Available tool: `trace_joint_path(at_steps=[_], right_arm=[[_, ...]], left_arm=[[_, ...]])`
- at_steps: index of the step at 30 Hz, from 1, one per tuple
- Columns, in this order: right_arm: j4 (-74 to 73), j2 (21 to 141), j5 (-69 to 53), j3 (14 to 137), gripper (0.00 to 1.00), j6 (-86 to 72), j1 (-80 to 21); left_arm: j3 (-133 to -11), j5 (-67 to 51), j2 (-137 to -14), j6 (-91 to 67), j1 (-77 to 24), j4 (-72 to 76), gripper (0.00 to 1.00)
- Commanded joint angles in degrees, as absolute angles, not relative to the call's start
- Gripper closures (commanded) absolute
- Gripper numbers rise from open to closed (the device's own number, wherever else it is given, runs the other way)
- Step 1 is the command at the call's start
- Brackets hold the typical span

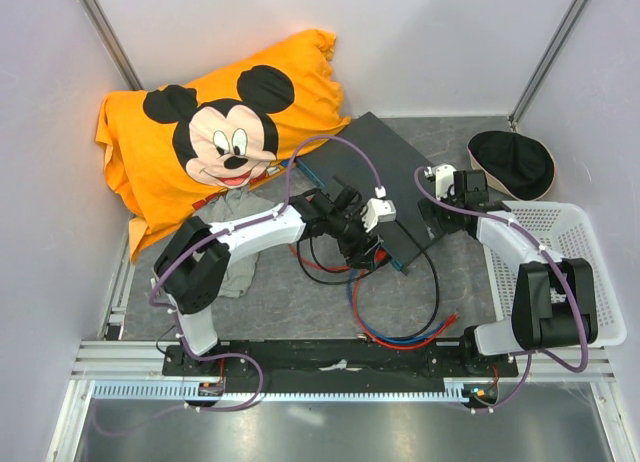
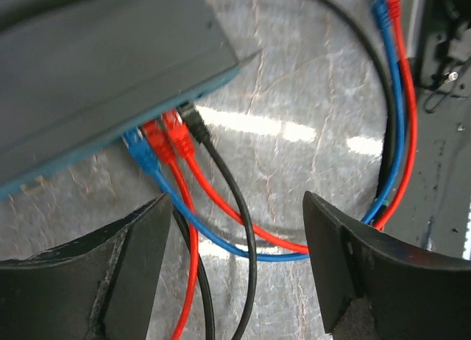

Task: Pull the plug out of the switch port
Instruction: Pull the connector from the switch port.

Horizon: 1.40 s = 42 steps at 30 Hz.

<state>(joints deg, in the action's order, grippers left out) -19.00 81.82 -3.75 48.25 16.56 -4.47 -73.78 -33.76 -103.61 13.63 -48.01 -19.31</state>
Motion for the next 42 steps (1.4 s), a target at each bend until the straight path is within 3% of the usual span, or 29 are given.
trace_joint_path(at_steps=[1,7,17,21,32,42], right_arm=[[-25.7,80.9,-6.1,48.9,0.15,17.9,-4.2],[-30.6,77.4,-11.8,54.8,0.27,15.8,-4.5],[-31.5,70.9,-21.1,59.7,0.34,-12.8,-6.7],[-26.7,67.8,-23.7,54.7,0.35,-26.4,-7.1],[-19.9,58.5,-33.0,38.9,0.48,-32.4,-11.7],[-6.8,44.0,-28.5,21.7,0.49,-39.5,-15.6]], left_arm=[[-72.9,-31.7,-104.1,11.0,-48.2,-13.5,0.22],[-73.2,-33.1,-104.3,9.5,-47.4,-13.4,0.25],[-73.3,-34.5,-101.3,10.6,-44.0,-13.8,0.29],[-75.8,-35.1,-101.3,7.9,-40.5,-16.2,0.33],[-81.8,-37.2,-104.4,8.4,-37.1,-20.8,0.33],[-80.9,-37.4,-106.3,4.8,-36.1,-18.4,0.31]])
